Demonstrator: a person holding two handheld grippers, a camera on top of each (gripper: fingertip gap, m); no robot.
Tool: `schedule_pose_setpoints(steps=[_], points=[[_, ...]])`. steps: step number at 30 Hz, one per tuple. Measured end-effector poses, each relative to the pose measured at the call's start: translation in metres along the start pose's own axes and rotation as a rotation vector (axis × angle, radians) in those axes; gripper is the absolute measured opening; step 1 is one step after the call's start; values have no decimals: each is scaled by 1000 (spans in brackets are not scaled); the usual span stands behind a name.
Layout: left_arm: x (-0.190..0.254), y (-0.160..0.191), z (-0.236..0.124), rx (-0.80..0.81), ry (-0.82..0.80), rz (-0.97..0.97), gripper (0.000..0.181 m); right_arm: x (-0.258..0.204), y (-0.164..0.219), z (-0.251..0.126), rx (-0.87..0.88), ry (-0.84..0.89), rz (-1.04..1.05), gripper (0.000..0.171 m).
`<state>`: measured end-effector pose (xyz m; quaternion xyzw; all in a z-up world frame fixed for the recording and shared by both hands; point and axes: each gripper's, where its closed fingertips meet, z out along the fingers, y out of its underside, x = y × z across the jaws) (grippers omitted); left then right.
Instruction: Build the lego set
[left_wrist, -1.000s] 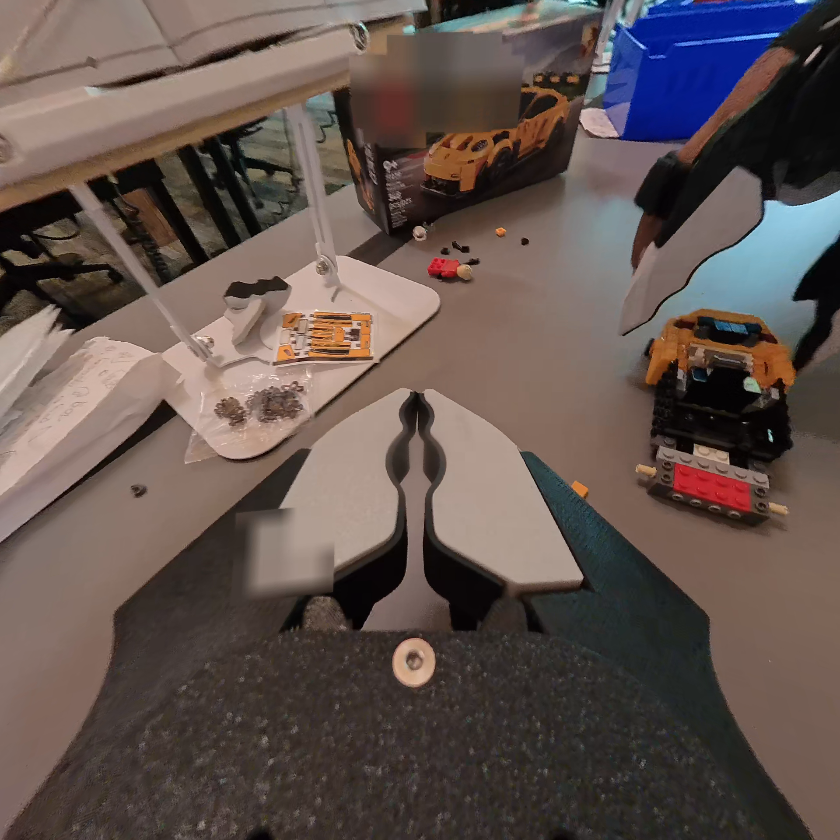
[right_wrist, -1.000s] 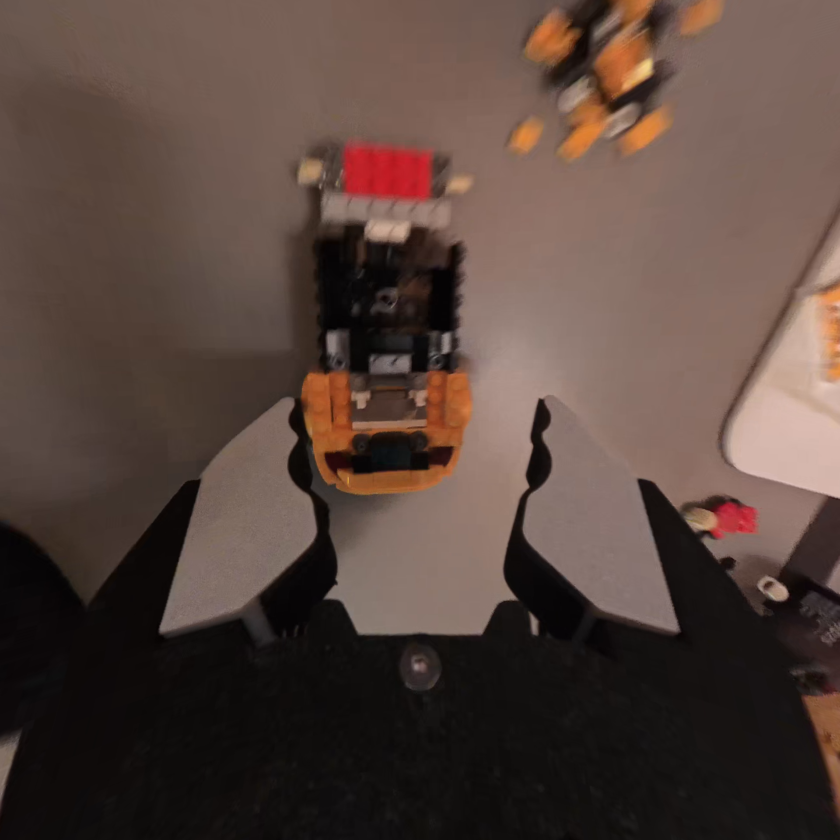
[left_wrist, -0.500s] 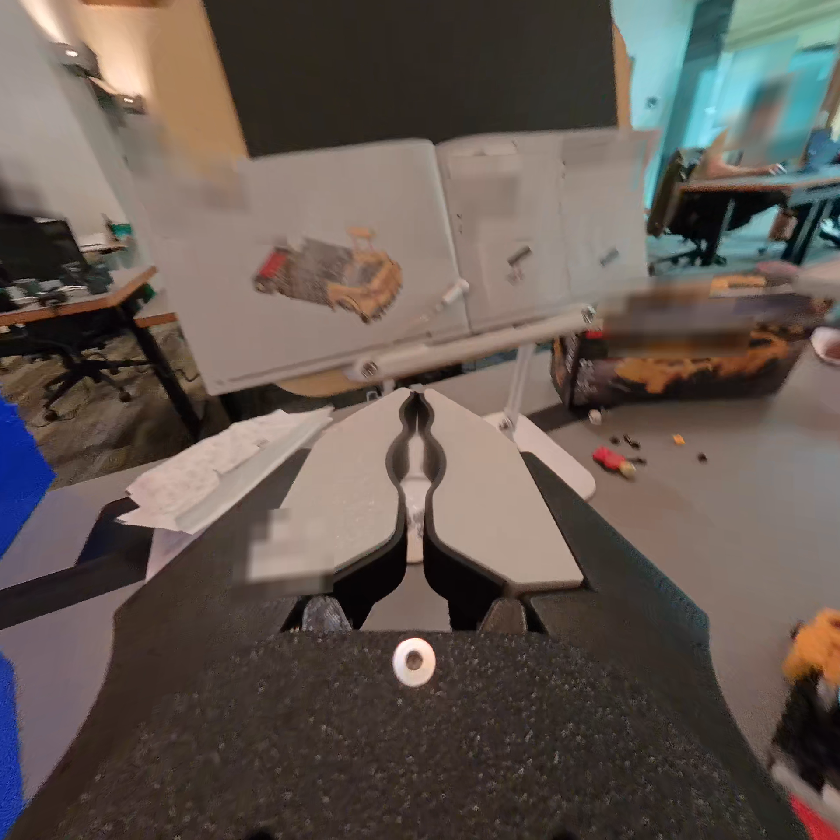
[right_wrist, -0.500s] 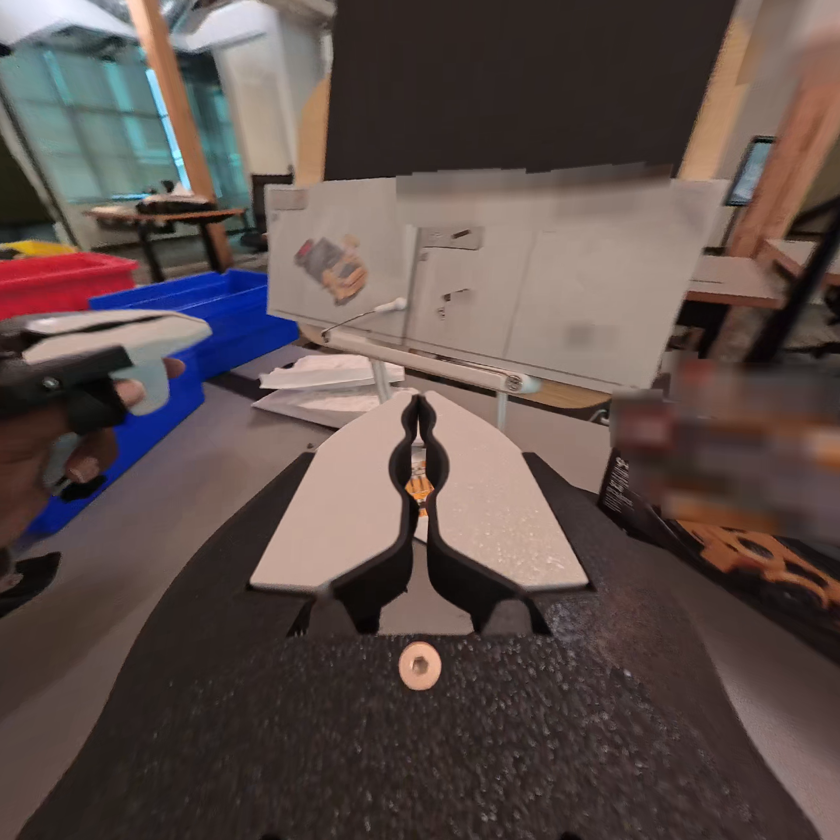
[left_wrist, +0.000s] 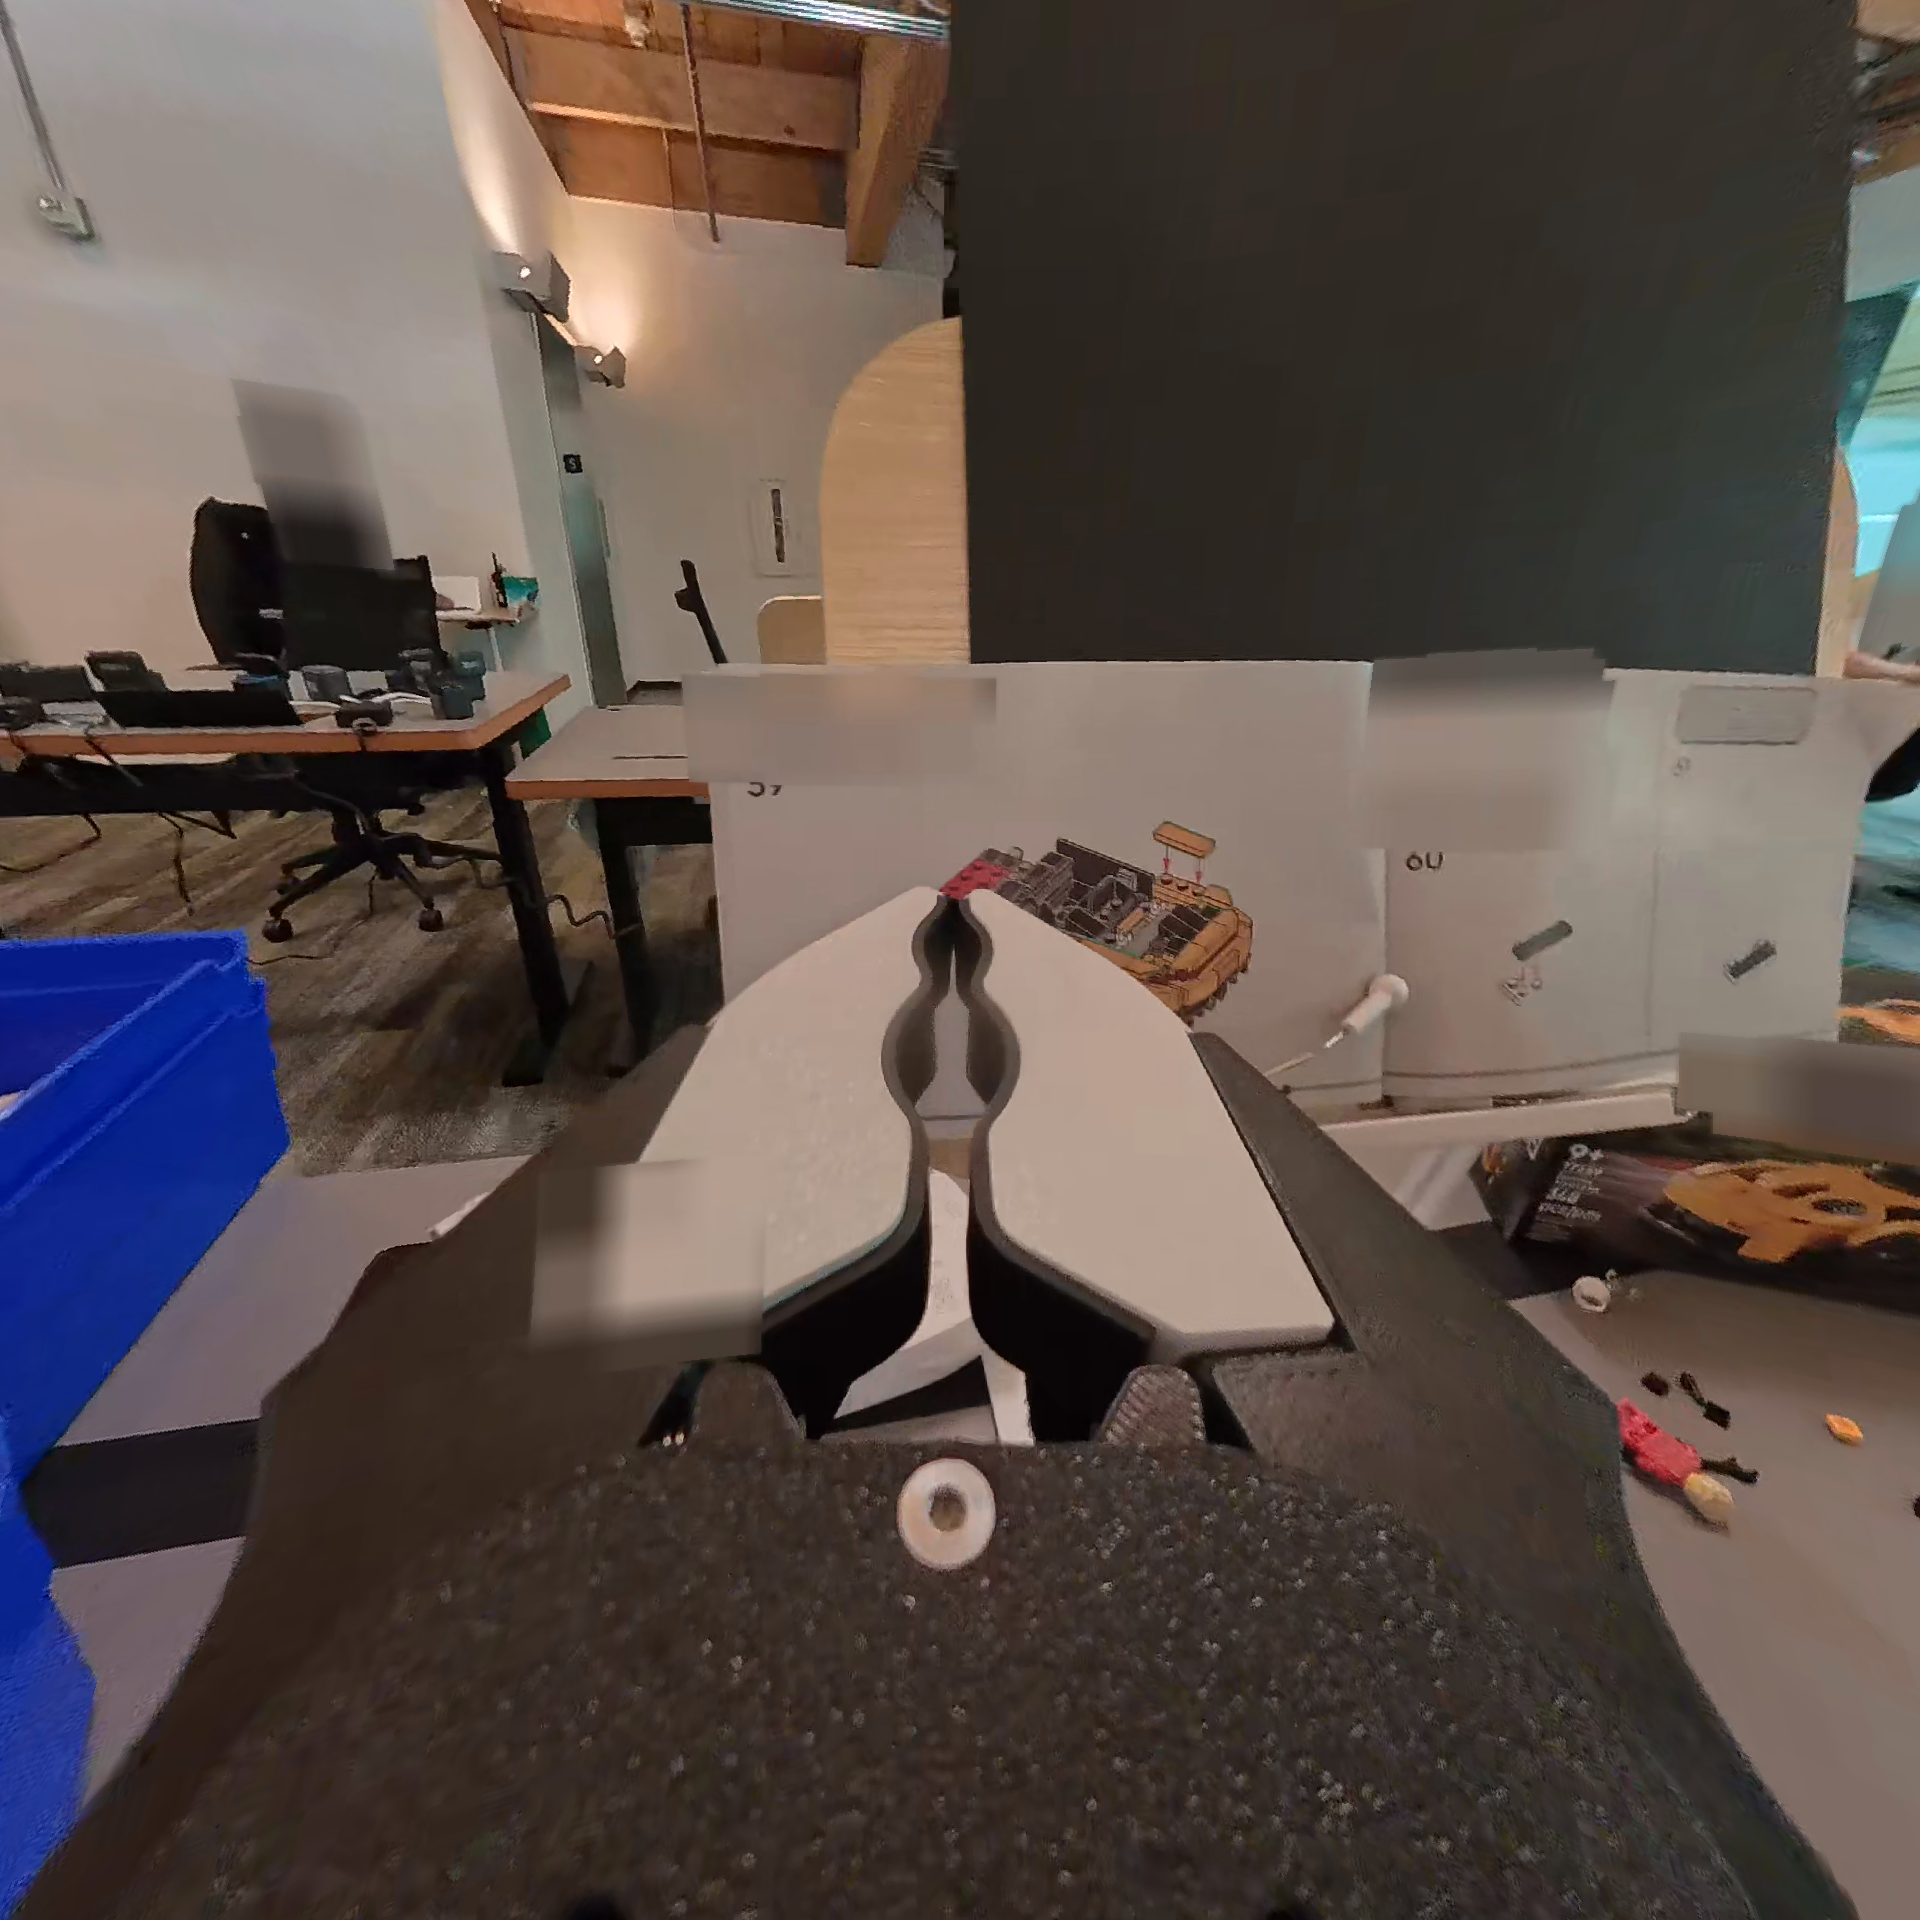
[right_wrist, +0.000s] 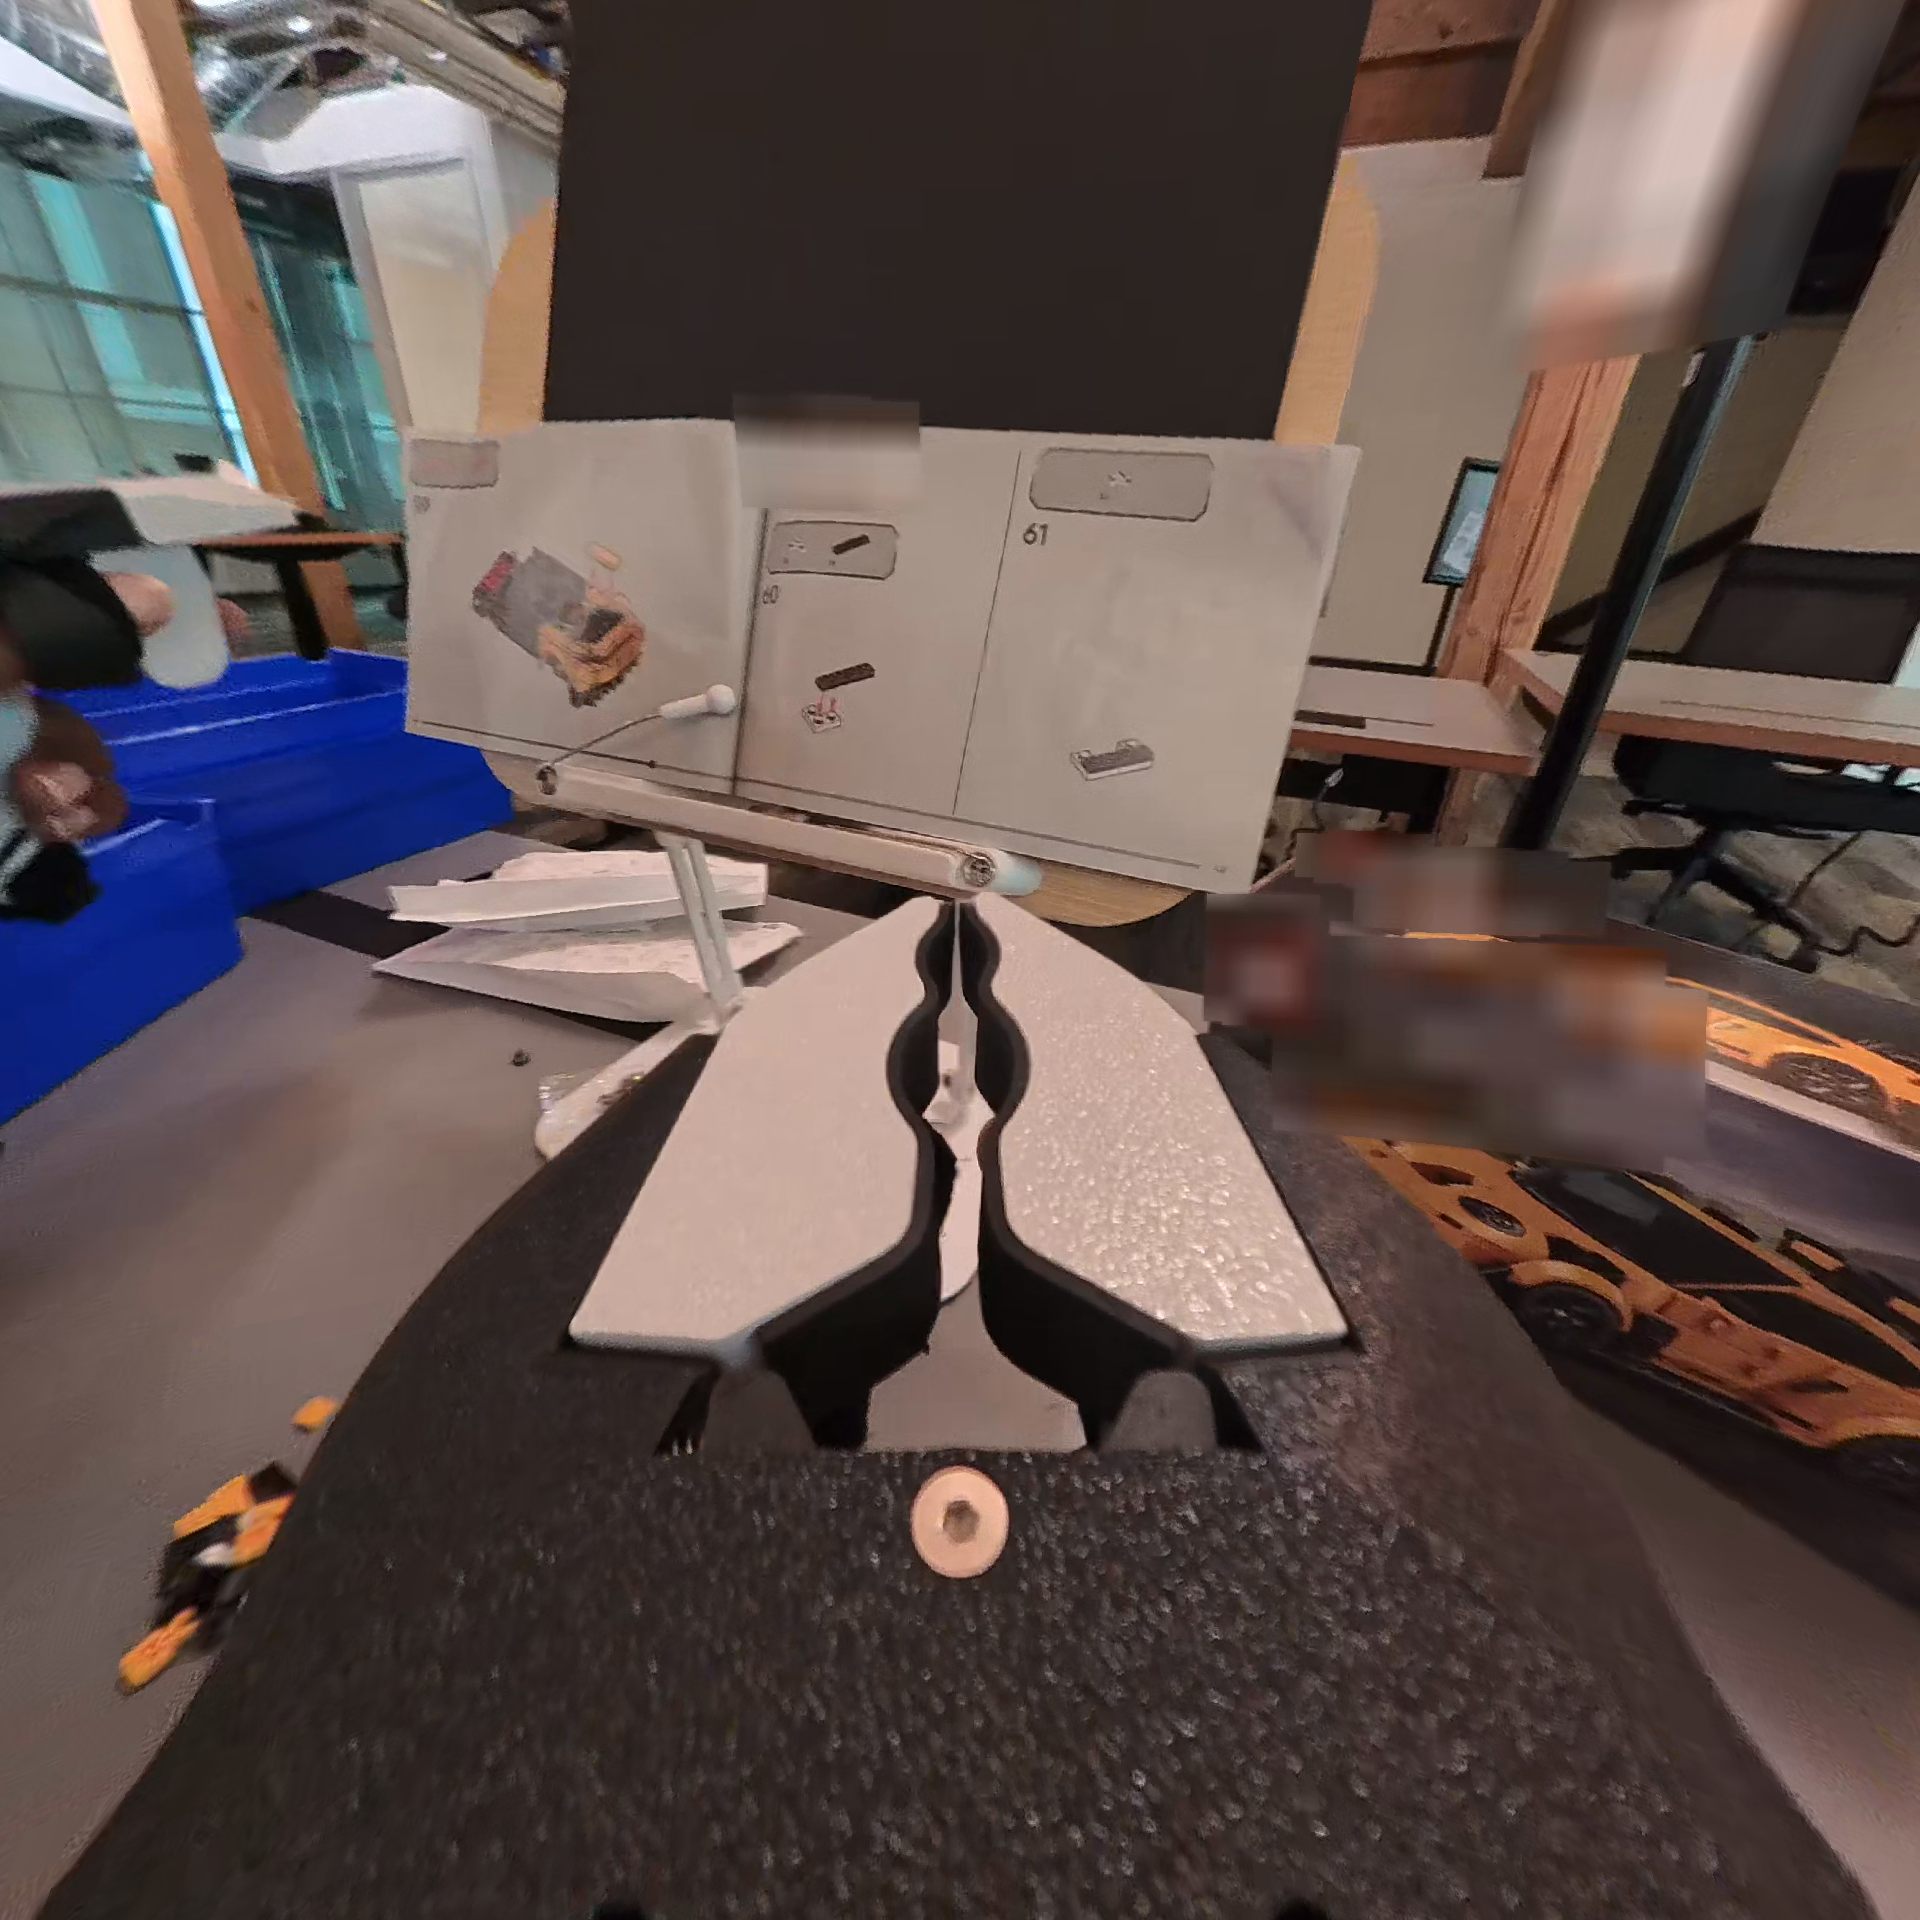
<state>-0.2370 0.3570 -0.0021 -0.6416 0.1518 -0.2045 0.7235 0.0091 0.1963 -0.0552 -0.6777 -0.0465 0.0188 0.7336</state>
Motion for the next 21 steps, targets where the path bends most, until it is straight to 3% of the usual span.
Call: schedule_pose_setpoints(steps=[14, 21], points=[[3, 5, 22, 57, -1, 26, 0, -1, 51, 10, -75, -17, -19, 4], [4, -4, 12, 49, 7, 28, 0, 7, 51, 10, -73, -15, 11, 3]])
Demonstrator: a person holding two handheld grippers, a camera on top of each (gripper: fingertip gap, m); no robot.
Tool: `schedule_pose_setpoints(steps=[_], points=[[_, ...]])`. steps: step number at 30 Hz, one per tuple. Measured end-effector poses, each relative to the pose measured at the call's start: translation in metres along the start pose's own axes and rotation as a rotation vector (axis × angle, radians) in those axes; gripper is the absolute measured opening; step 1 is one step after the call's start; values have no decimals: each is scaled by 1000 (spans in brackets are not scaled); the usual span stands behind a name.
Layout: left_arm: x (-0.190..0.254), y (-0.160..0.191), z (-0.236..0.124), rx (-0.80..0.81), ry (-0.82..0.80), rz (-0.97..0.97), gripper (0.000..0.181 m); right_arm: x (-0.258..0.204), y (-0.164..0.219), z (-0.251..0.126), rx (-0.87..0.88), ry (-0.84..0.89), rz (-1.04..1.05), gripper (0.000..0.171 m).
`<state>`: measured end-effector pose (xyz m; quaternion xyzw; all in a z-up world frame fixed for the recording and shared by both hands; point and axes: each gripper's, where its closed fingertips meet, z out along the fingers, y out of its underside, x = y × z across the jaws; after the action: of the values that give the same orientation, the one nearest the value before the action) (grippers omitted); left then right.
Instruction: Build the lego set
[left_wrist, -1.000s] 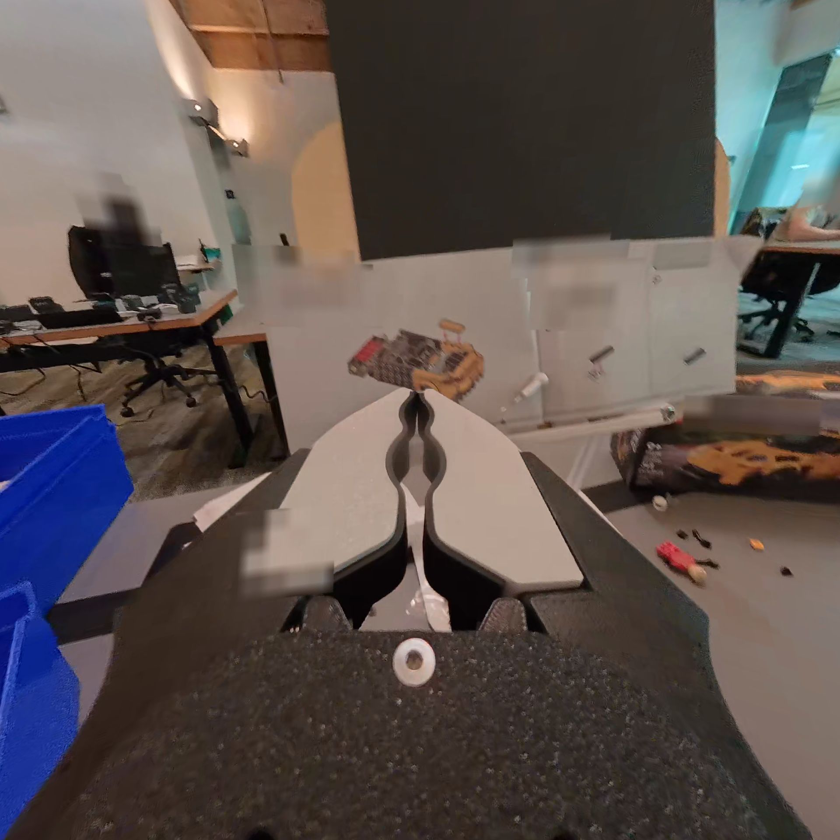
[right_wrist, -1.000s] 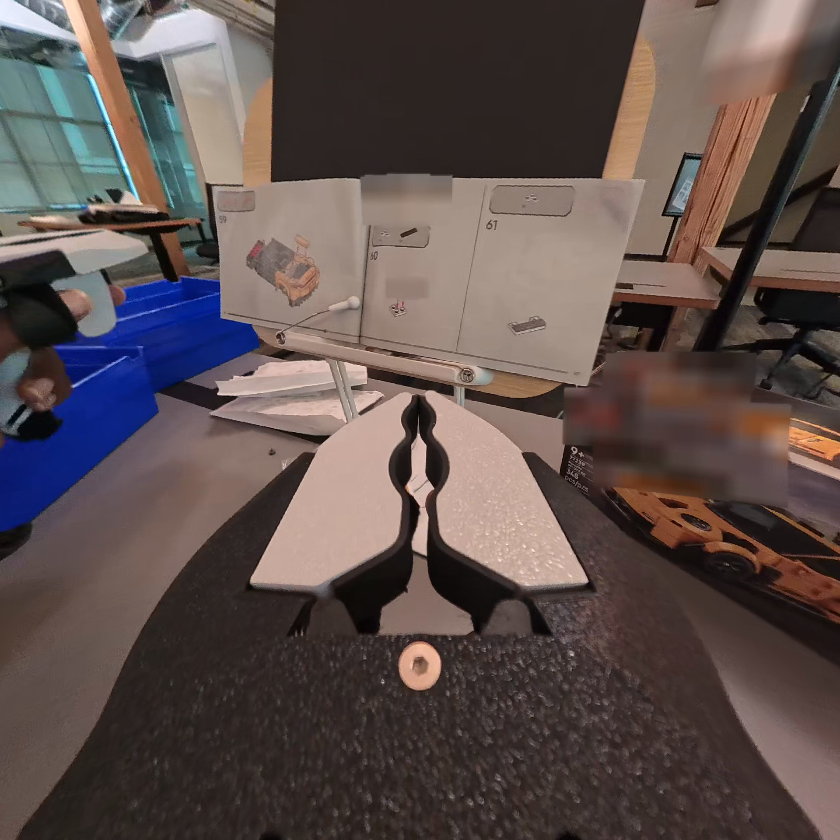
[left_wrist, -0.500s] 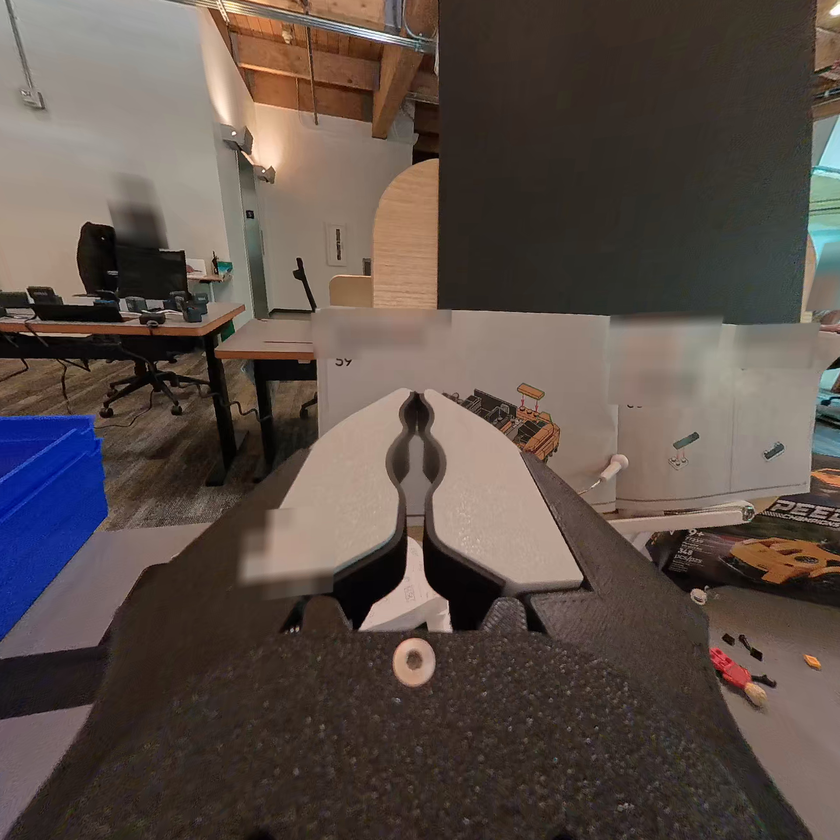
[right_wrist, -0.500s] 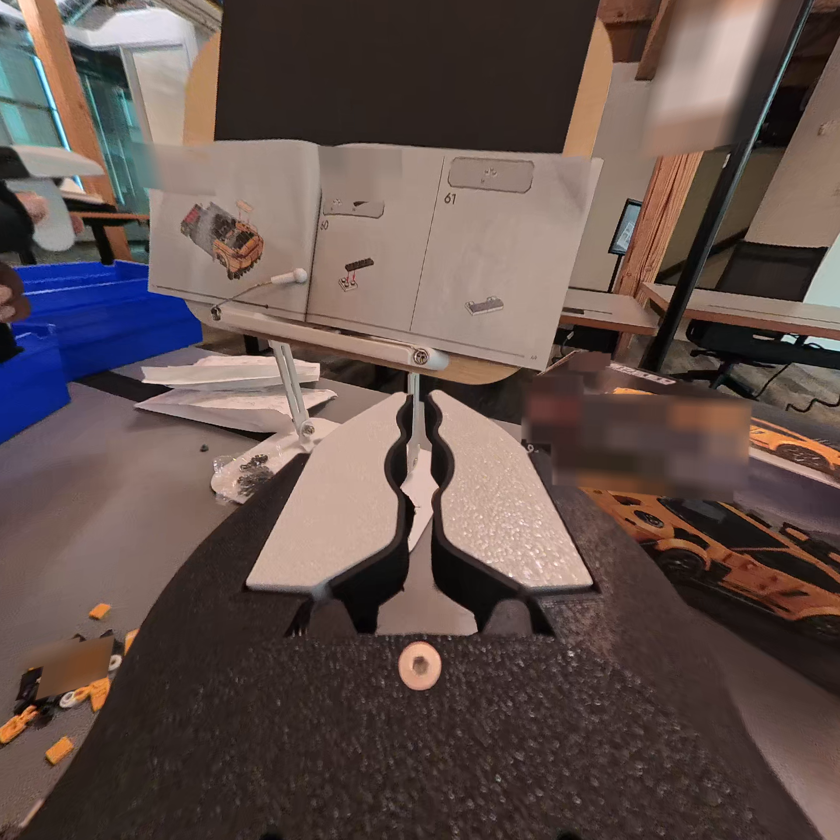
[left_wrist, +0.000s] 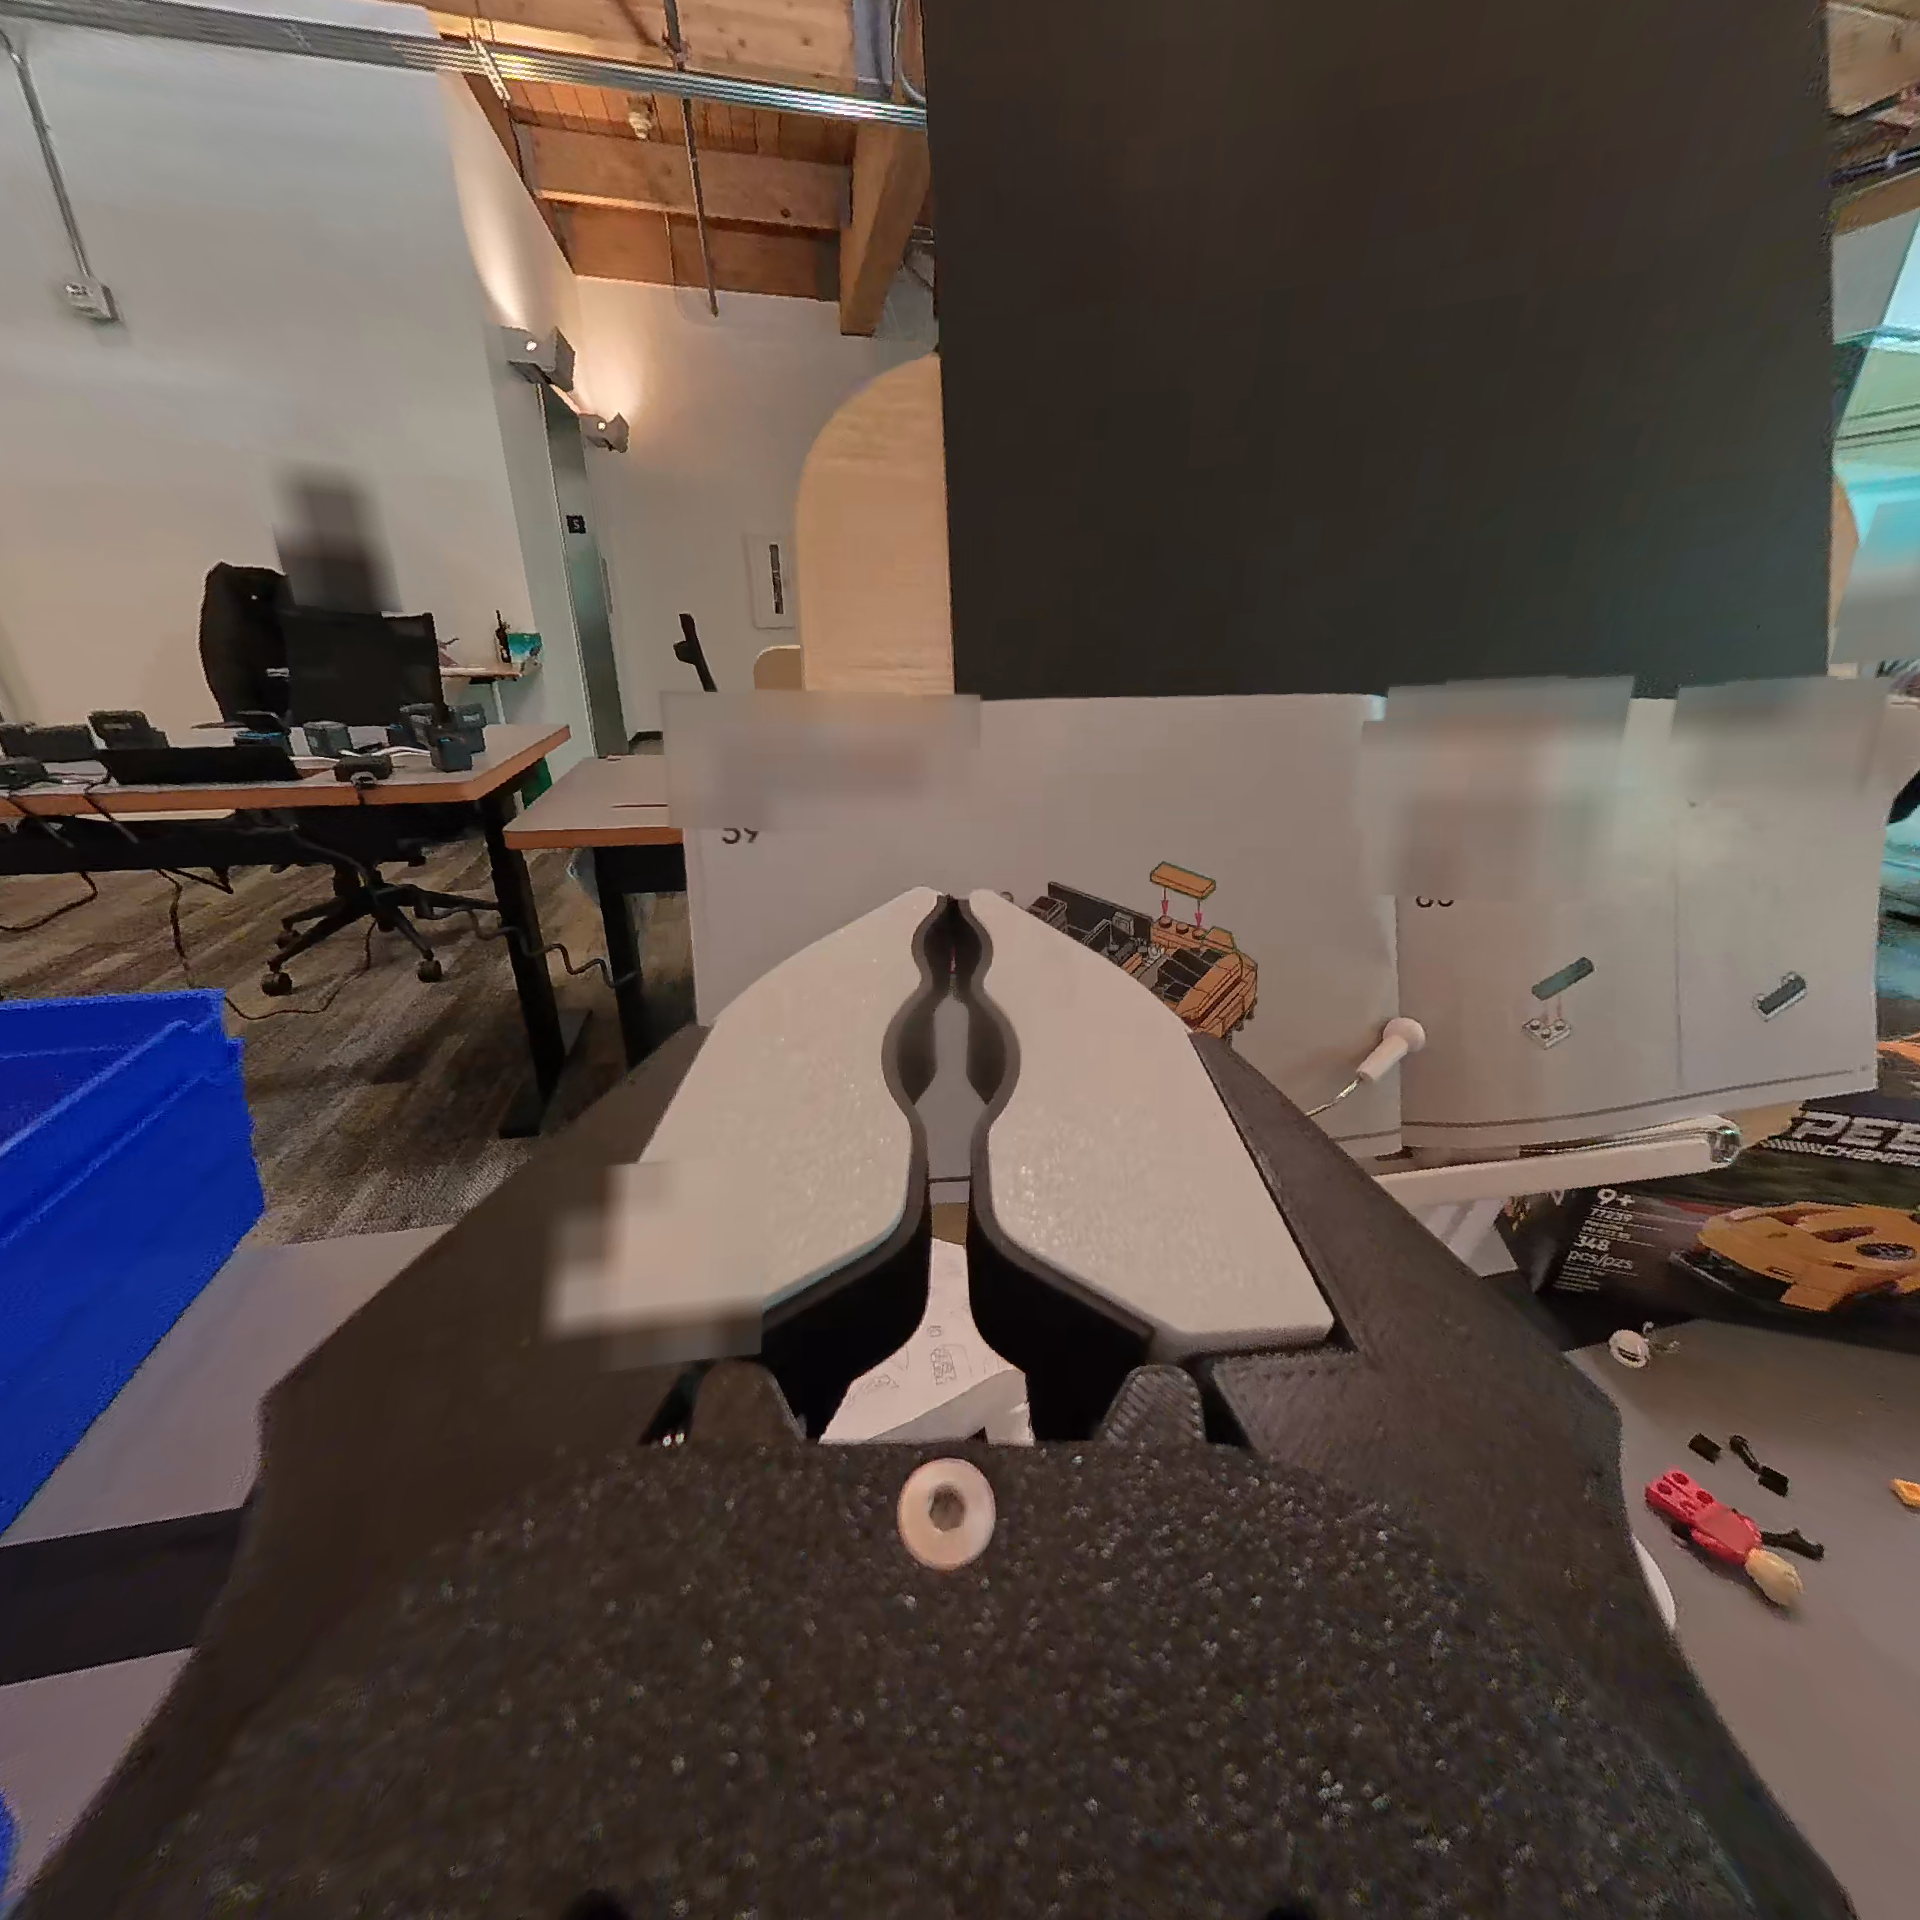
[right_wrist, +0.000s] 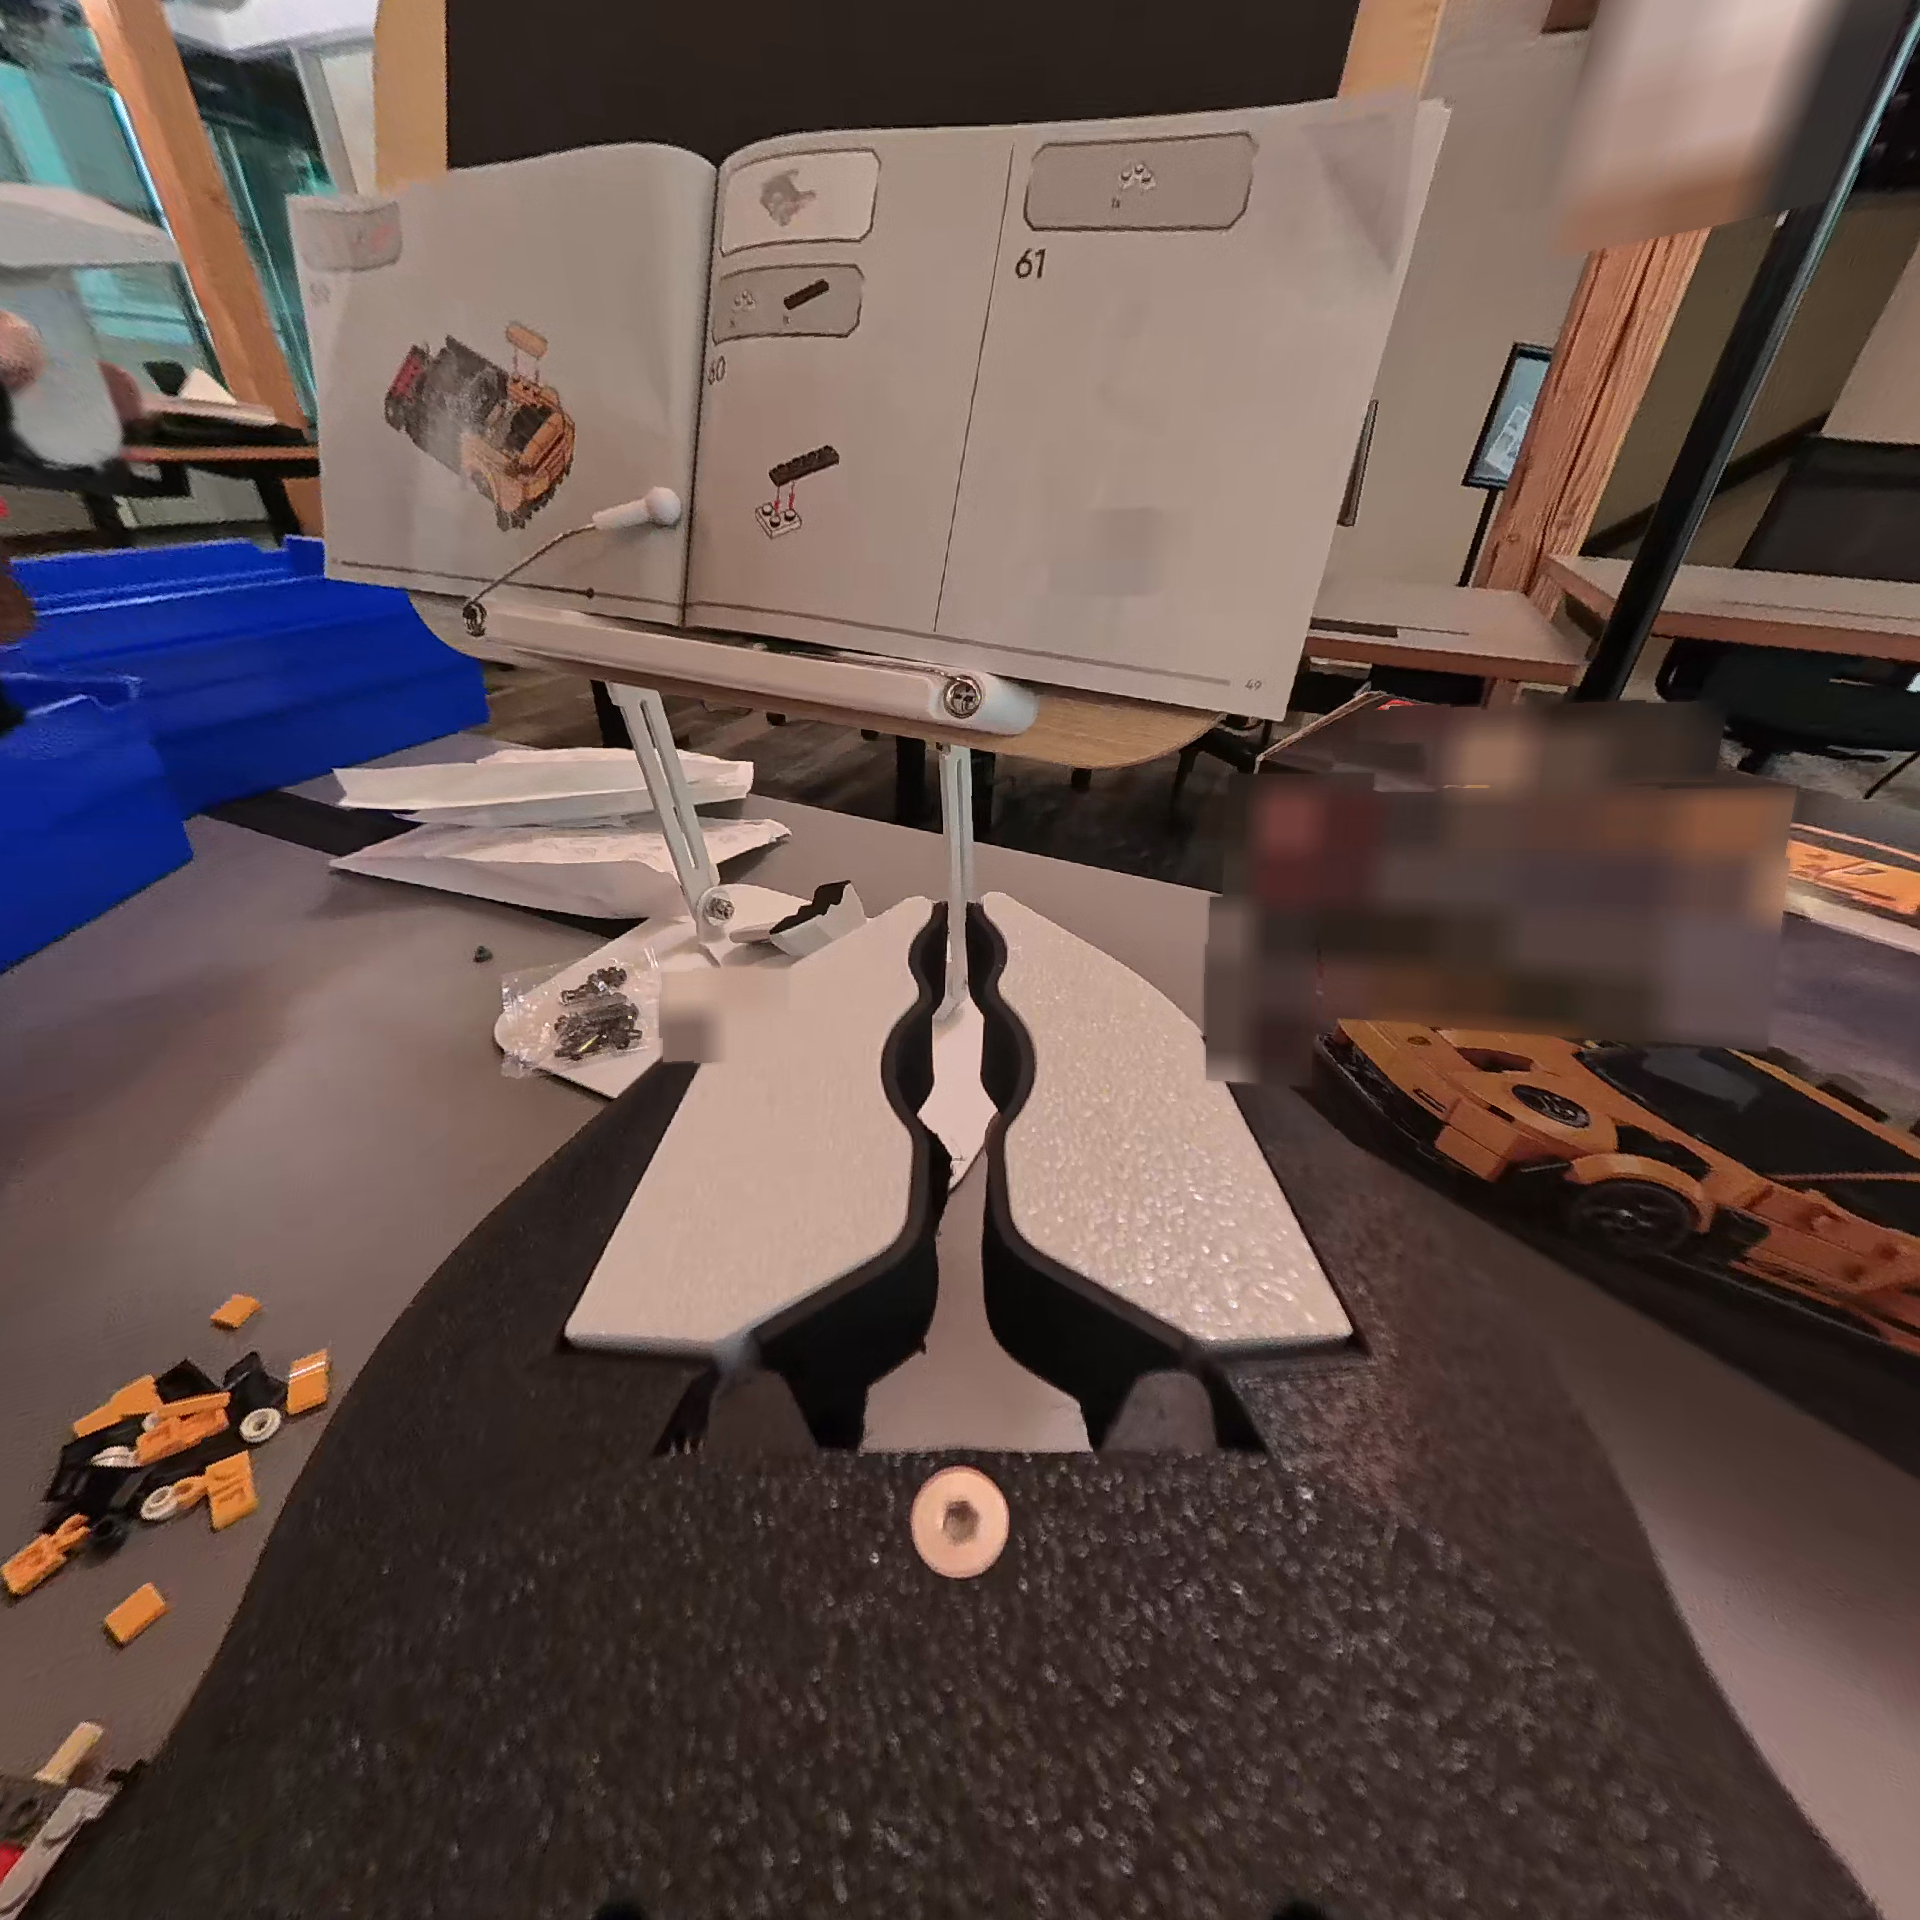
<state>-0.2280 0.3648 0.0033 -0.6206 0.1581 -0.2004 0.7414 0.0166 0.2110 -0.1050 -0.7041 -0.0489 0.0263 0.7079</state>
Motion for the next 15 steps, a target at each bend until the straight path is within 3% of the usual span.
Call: schedule_pose_setpoints(steps=[7, 15], points=[[6, 12, -26, -78, 62, -30, 0, -2, -14, -3, 32, -12, -38, 3], [9, 15, -39, -33, 96, -29, 0, -12, -18, -5, 45, -53, -45, 3]])
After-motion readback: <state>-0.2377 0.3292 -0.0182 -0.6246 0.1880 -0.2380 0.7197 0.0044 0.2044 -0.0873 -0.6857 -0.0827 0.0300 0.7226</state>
